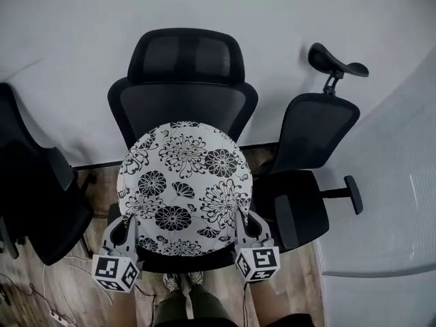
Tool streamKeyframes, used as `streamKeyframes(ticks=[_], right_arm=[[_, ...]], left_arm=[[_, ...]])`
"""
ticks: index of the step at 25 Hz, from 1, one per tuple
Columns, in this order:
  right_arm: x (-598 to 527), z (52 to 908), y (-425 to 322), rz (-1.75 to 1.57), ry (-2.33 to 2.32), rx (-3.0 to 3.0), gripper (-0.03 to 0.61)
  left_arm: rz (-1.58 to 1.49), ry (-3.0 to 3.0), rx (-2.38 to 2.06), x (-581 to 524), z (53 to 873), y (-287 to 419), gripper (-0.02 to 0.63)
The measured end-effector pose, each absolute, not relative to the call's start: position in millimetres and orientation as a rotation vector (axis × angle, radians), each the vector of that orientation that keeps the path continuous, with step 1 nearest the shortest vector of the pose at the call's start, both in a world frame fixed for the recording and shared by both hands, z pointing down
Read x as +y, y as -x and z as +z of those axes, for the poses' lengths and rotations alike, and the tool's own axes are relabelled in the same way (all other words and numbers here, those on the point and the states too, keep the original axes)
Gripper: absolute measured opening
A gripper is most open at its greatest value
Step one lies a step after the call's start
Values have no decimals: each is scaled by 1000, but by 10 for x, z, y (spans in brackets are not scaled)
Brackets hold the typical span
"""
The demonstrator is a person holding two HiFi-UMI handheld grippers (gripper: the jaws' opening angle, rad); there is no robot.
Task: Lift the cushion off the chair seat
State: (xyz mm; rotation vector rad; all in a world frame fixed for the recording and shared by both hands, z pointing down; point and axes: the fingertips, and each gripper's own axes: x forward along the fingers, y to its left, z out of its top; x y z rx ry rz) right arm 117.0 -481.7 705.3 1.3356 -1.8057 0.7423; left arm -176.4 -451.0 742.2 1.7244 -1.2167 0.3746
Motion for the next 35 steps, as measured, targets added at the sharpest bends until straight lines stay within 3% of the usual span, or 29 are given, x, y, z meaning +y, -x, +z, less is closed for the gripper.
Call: streamKeyframes(ticks=[35], right_arm=[[-4806,7179,-1249,772,-1355,-1882,38]], left_arm=[[406,-1769,-1232,-4518,7509,1778,20]])
